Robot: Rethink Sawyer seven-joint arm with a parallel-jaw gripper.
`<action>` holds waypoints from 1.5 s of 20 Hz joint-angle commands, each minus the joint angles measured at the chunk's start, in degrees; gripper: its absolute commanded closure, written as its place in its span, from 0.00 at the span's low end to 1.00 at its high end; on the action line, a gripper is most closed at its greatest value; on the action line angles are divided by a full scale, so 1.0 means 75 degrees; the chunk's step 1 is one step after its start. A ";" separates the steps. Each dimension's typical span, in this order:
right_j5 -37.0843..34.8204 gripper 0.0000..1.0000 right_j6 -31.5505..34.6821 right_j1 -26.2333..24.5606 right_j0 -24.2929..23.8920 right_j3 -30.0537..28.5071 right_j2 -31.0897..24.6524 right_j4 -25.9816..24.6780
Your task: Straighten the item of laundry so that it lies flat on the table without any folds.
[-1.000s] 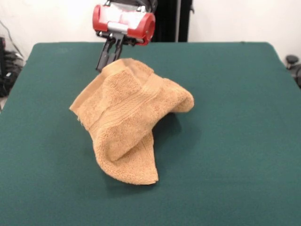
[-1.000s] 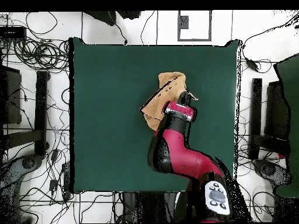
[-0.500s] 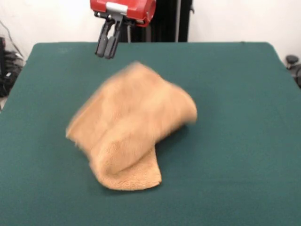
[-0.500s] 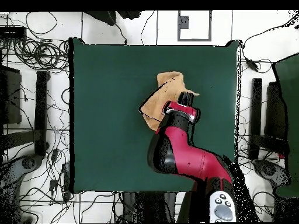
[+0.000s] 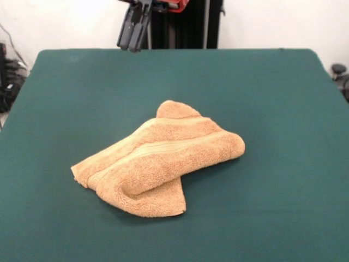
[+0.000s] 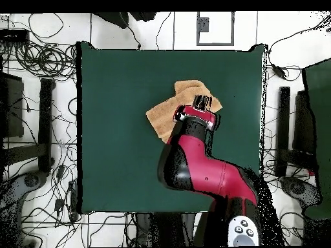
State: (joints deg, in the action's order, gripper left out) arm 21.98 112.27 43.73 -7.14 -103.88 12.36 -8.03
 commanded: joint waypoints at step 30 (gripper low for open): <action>0.1319 1.00 0.0995 -0.1660 -0.0643 0.0658 -0.1016 -0.1642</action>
State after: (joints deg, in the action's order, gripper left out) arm 38.63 112.27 35.70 -12.09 -100.01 11.77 -18.63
